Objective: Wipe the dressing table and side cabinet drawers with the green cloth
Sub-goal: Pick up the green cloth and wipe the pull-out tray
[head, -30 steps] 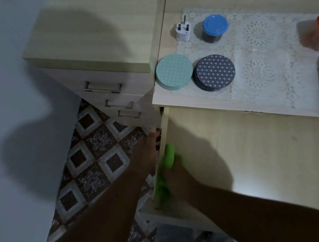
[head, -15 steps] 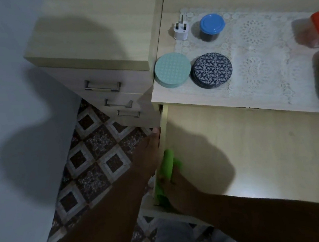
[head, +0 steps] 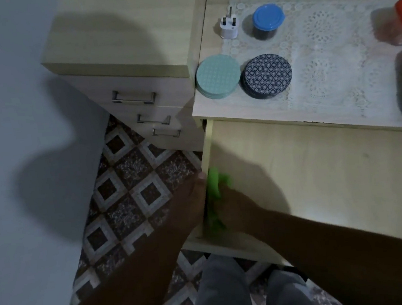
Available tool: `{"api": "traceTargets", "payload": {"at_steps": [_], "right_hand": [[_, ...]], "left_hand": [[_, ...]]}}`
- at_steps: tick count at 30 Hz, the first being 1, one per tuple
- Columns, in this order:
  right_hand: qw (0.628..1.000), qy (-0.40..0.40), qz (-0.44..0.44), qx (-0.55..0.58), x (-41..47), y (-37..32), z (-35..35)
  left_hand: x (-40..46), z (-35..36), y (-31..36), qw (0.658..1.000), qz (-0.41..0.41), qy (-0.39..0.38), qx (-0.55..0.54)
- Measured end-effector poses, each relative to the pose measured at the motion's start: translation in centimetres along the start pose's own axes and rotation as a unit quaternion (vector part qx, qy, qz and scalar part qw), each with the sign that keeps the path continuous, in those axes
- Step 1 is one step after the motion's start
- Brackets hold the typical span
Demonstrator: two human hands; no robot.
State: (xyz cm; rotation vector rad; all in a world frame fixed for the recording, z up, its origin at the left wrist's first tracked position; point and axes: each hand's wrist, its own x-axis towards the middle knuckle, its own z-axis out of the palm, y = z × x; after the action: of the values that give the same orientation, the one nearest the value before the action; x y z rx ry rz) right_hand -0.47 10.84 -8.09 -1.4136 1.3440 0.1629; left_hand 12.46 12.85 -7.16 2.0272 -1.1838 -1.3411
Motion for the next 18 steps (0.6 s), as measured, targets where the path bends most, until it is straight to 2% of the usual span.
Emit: {"api": "traceTargets", "payload": {"at_steps": [2, 4, 6, 10, 13, 16, 18], "right_hand": [[0.988, -0.09, -0.012, -0.125, -2.7, 1.4, 0.8], [0.97, -0.105, -0.039, -0.216, -4.0, 2.6, 0.4], [0.958, -0.099, -0.061, -0.261, -5.1, 3.9, -0.8], [0.982, -0.094, 0.024, -0.165, -9.4, 9.3, -5.0], [0.979, -0.083, 0.115, -0.143, -15.4, 17.6, -10.3], [0.972, -0.017, 0.19, -0.139, -21.5, 25.9, -15.4], [0.973, 0.034, 0.193, -0.123, -23.8, 26.2, -16.9]], "left_hand": [[-1.8, 0.2, -0.9, 0.998, 0.02, -0.01, 0.057], [-3.4, 0.5, -1.7, 0.992, 0.029, -0.033, 0.117], [-4.5, 0.9, -2.7, 0.983, 0.024, -0.046, 0.175], [-5.3, 1.4, -5.0, 0.943, -0.011, -0.057, 0.327], [-5.0, 1.1, -5.6, 0.947, -0.008, -0.082, 0.312], [-4.4, 0.5, -6.0, 0.954, 0.003, -0.119, 0.277], [-4.1, 0.4, -6.4, 0.953, 0.008, -0.118, 0.279]]}}
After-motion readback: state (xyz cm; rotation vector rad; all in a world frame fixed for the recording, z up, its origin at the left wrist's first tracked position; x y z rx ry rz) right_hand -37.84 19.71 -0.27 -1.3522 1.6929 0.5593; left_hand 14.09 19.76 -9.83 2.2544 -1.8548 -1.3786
